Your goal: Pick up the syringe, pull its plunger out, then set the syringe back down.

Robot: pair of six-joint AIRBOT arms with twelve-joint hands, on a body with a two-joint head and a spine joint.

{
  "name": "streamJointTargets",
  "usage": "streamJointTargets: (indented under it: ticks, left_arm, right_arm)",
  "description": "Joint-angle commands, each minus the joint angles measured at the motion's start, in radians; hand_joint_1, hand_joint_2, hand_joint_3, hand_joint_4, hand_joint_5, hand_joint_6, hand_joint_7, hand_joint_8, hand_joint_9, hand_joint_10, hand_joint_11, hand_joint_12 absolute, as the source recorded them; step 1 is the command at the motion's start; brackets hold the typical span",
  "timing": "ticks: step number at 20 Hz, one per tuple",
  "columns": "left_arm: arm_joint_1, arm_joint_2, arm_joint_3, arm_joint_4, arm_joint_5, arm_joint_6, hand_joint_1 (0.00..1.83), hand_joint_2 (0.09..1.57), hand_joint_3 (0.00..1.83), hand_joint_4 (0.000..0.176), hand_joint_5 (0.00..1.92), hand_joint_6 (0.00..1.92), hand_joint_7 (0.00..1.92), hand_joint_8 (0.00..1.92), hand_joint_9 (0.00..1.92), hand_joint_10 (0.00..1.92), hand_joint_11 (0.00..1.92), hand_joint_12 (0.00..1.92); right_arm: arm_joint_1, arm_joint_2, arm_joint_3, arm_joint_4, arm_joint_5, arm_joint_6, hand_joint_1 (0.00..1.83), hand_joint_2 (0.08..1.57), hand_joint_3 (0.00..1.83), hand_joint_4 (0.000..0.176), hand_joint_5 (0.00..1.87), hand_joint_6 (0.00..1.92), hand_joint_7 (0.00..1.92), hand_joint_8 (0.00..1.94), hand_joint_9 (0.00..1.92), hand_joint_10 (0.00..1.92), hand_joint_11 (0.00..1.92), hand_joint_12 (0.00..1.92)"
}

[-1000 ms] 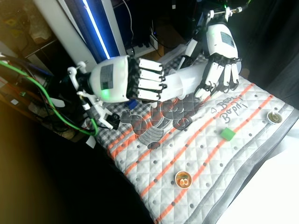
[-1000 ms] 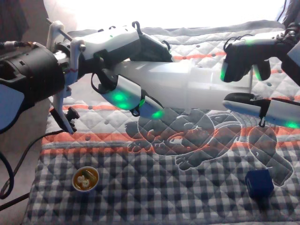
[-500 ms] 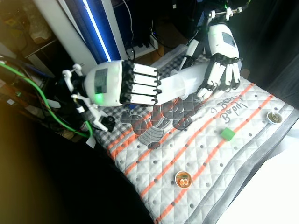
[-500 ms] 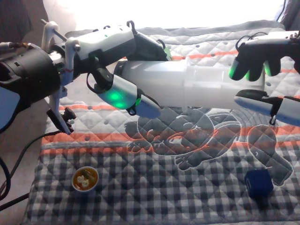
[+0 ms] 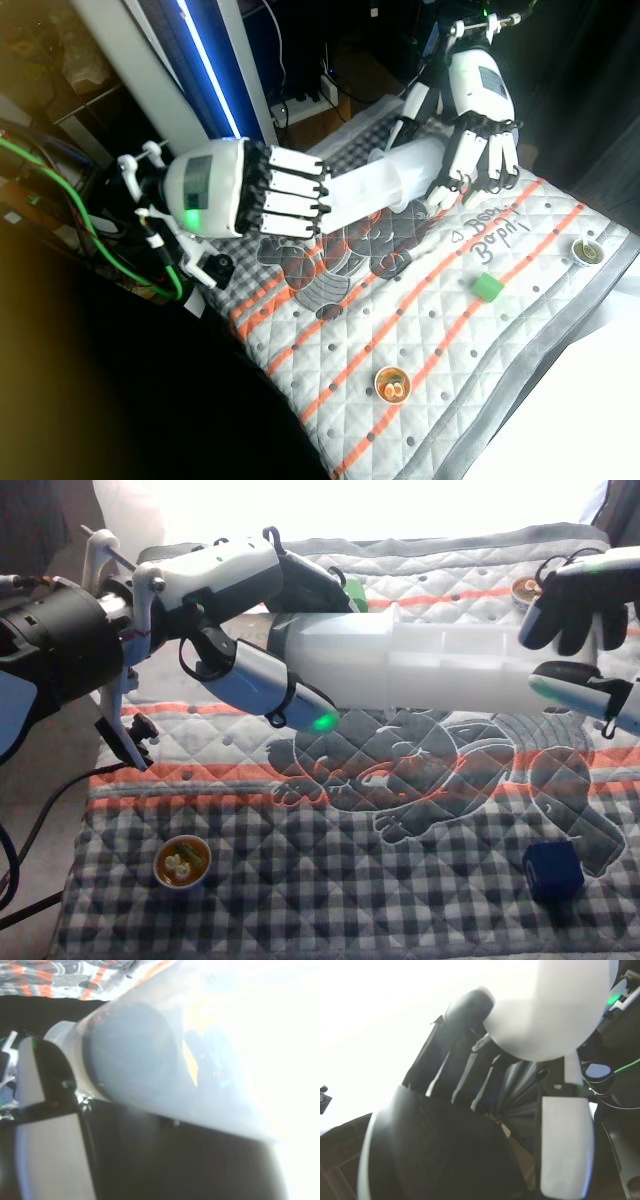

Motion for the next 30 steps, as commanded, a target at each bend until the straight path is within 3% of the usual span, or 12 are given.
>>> streamJointTargets:
  ticks: [1,5,8,10,12,19,24,25,26,27,28,30]
  left_arm:
    - [-0.009,0.018,0.006,-0.013,0.145,-0.019,1.11,1.2,0.0,0.0,0.81,1.24,0.81,0.01,0.22,0.74,0.0,1.42]
    - [-0.007,0.02,0.006,-0.017,0.145,-0.019,1.11,1.2,0.0,0.0,0.82,1.23,0.84,0.01,0.22,0.87,0.0,1.58]
    - [-0.005,0.02,0.007,-0.019,0.146,-0.019,1.12,1.19,0.0,0.0,0.84,1.2,0.83,0.01,0.25,0.76,0.0,1.49]
    - [-0.004,0.02,0.008,-0.022,0.146,-0.019,1.13,1.17,0.0,0.0,0.87,1.15,0.87,0.02,0.25,0.91,0.0,1.67]
    - [-0.003,0.02,0.009,-0.024,0.146,-0.019,1.13,1.17,0.0,0.0,0.87,1.16,0.87,0.02,0.23,0.95,0.0,1.69]
    - [0.001,0.02,0.012,-0.031,0.146,-0.019,1.13,1.18,0.0,0.0,0.85,1.18,0.87,0.02,0.25,0.9,0.0,1.66]
    - [0.001,0.02,0.013,-0.032,0.145,-0.019,1.13,1.18,0.0,0.0,0.86,1.17,0.87,0.02,0.25,0.95,0.0,1.69]
    - [0.001,0.02,0.013,-0.032,0.145,-0.019,1.12,1.19,0.0,0.0,0.84,1.2,0.84,0.01,0.24,0.89,0.0,1.63]
    - [0.001,0.02,0.013,-0.032,0.145,-0.019,1.13,1.18,0.0,0.0,0.85,1.18,0.87,0.03,0.28,0.91,0.0,1.66]
    - [0.001,0.02,0.013,-0.032,0.145,-0.019,1.13,1.18,0.0,0.0,0.85,1.18,0.86,0.02,0.27,0.89,0.0,1.63]
    - [0.001,0.02,0.013,-0.032,0.145,-0.019,1.13,1.18,0.0,0.0,0.85,1.18,0.86,0.02,0.26,0.88,0.0,1.62]
    - [0.001,0.02,0.013,-0.032,0.145,-0.019,1.13,1.18,0.0,0.0,0.85,1.18,0.86,0.02,0.26,0.88,0.0,1.62]
  right_arm:
    - [-0.002,0.011,0.007,0.044,0.123,-0.017,1.24,1.15,0.0,0.0,0.88,1.01,0.96,1.25,0.97,1.32,0.92,1.64]
    - [-0.01,0.013,0.004,0.053,0.134,-0.017,1.22,1.15,0.0,0.0,0.86,1.1,0.95,1.19,0.95,1.32,0.93,1.61]
    - [-0.016,0.016,0.002,0.06,0.143,-0.018,1.21,1.17,0.0,0.0,0.85,1.1,0.92,1.25,0.93,1.38,0.91,1.68]
    - [-0.018,0.017,0.001,0.063,0.147,-0.018,1.21,1.17,0.0,0.0,0.84,1.12,0.92,1.26,0.94,1.41,0.93,1.7]
    - [-0.019,0.017,0.001,0.065,0.15,-0.019,1.21,1.17,0.0,0.0,0.83,1.13,0.92,1.27,0.93,1.43,0.93,1.73]
    - [-0.028,0.019,-0.002,0.075,0.164,-0.019,1.21,1.19,0.0,0.0,0.82,1.14,0.88,1.33,0.89,1.5,0.89,1.77]
    - [-0.03,0.02,-0.002,0.077,0.166,-0.019,1.19,1.18,0.0,0.0,0.83,1.18,0.89,1.26,0.89,1.41,0.89,1.69]
    - [-0.03,0.02,-0.002,0.077,0.166,-0.019,1.19,1.18,0.0,0.012,0.83,1.21,0.87,1.25,0.88,1.43,0.88,1.71]
    - [-0.03,0.02,-0.002,0.077,0.166,-0.019,1.21,1.17,0.0,0.0,0.84,1.13,0.92,1.25,0.92,1.43,0.89,1.72]
    - [-0.03,0.02,-0.002,0.077,0.166,-0.019,1.2,1.17,0.0,0.0,0.83,1.16,0.91,1.25,0.92,1.42,0.89,1.72]
    - [-0.03,0.02,-0.002,0.077,0.166,-0.019,1.19,1.18,0.0,0.012,0.85,1.18,0.88,1.24,0.86,1.37,0.84,1.7]
    - [-0.03,0.02,-0.002,0.078,0.166,-0.019,1.31,1.18,0.0,0.0,0.82,1.18,0.83,1.22,0.83,1.42,0.74,1.69]
